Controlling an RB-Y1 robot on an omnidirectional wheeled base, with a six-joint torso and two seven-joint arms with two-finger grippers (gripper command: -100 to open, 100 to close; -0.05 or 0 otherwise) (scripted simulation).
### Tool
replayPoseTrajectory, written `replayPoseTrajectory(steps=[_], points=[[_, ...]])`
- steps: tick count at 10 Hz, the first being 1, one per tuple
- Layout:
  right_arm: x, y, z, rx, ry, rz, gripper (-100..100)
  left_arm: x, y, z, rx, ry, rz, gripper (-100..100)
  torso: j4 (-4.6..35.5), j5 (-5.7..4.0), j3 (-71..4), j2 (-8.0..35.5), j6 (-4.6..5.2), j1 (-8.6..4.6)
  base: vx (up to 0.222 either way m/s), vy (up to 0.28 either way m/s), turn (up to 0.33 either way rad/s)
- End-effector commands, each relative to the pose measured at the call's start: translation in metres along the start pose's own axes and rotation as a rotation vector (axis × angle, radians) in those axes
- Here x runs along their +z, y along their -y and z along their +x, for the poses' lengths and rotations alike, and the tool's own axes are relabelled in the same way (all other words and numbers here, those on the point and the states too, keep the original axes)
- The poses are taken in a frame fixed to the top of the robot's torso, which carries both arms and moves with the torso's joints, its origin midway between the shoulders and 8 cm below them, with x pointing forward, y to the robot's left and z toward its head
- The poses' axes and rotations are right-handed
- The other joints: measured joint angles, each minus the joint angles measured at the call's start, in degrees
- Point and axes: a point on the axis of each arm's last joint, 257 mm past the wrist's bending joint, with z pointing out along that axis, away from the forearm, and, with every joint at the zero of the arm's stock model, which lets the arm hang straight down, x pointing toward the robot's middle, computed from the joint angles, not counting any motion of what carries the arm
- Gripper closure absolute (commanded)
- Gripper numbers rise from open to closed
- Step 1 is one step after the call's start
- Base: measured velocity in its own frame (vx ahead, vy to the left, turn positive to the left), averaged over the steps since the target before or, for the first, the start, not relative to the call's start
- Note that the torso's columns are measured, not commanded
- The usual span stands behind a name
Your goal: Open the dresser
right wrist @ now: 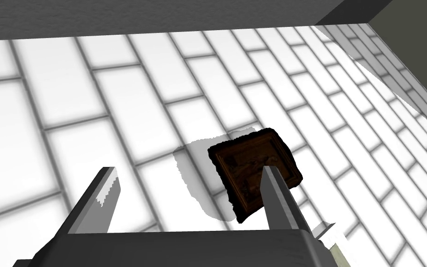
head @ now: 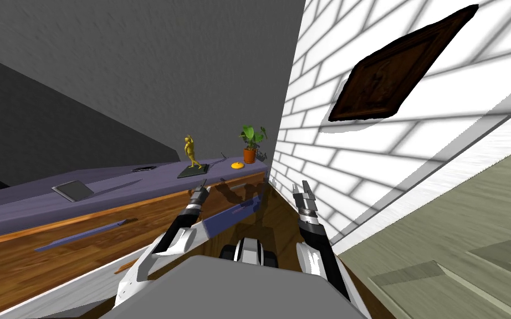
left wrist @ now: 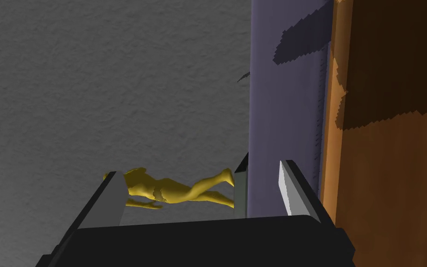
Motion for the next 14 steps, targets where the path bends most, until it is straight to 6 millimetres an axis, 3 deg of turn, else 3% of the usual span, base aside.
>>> replayPoseTrajectory(steps=[1, 2, 9, 11, 14], points=[[0.000, 0.000, 0.000, 0.000, 0.000, 0.000, 0, 0.000, -0.021, -0.010, -0.007, 0.022, -0.046, -100, 0.0, 0.00, 0.0, 0.0, 0.00, -0.01, 0.080, -0.120, 0.055], [0.000, 0.000, 0.000, 0.000, 0.000, 0.000, 0, -0.001, -0.038, -0.019, -0.013, 0.041, -0.083, -100, 0.0, -0.01, 0.0, 0.0, 0.00, -0.02, 0.105, -0.192, 0.098], [0.000, 0.000, 0.000, 0.000, 0.000, 0.000, 0, -0.016, -0.105, -0.049, -0.067, 0.133, -0.234, -100, 0.0, -0.02, 0.0, 0.0, 0.00, -0.07, 0.096, -0.156, 0.073], [0.000, 0.000, 0.000, 0.000, 0.000, 0.000, 0, -0.027, -0.133, -0.052, -0.116, 0.178, -0.292, -100, 0.0, -0.01, 0.0, 0.1, 0.00, -0.03, 0.073, -0.181, 0.076], [0.000, 0.000, 0.000, 0.000, 0.000, 0.000, 0, -0.040, -0.155, -0.043, -0.183, 0.221, -0.336, -100, 0.0, 0.05, 0.0, 0.0, 0.01, 0.18, 0.082, -0.123, 0.047]])
